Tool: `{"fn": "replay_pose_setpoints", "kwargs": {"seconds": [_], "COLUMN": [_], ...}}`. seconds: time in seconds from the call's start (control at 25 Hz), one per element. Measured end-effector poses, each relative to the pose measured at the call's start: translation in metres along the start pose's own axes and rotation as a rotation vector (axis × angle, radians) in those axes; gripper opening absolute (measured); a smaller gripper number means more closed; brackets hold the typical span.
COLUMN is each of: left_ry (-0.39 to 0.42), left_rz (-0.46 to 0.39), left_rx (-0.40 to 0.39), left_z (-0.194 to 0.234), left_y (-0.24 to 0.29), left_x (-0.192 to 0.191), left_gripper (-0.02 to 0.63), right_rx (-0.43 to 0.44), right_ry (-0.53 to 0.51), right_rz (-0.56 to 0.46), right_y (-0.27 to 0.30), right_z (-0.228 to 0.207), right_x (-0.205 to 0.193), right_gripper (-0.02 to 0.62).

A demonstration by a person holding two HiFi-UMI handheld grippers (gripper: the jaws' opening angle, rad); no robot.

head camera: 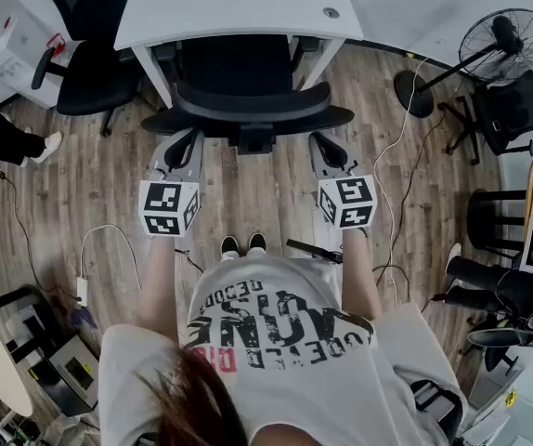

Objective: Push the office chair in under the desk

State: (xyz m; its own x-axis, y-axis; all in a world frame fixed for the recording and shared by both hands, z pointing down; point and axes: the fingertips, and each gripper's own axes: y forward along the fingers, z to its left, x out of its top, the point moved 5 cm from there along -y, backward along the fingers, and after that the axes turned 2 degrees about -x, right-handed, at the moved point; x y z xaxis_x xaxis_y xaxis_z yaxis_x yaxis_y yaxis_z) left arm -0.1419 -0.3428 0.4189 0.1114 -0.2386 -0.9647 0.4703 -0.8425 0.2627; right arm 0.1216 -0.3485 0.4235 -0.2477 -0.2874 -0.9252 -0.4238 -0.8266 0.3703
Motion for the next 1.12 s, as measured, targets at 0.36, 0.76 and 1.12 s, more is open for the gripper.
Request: {"fn": "replay_pose_setpoints", "kwargs": {"seconds": [0.36,0.76,1.12], "left_ry": [-0.100,0.031,0.067], "left_rz": [-0.161,-0.258,-0.304], "left_rx": [0.136,0.152,0.144], "left_z": [-0.011,-0.043,-0.065], "left_y": [-0.038,-0.078,-0.101], "left_x": [0.041,0.101,0.125], "left_gripper": [0.012,0.012,0.012], "right_rx": [0.016,0.041,0.060], "right_ry": [0.136,0.158,0.156], "right_rz": [-0.129,-0.248,-0.304], "right_y": [-0.042,-0.086,-0.115], "right_z": [0.025,0.041,0.059], "right_x": [0.045,0.104,0.124], "right_gripper": [0.023,0.023,0.023]}}
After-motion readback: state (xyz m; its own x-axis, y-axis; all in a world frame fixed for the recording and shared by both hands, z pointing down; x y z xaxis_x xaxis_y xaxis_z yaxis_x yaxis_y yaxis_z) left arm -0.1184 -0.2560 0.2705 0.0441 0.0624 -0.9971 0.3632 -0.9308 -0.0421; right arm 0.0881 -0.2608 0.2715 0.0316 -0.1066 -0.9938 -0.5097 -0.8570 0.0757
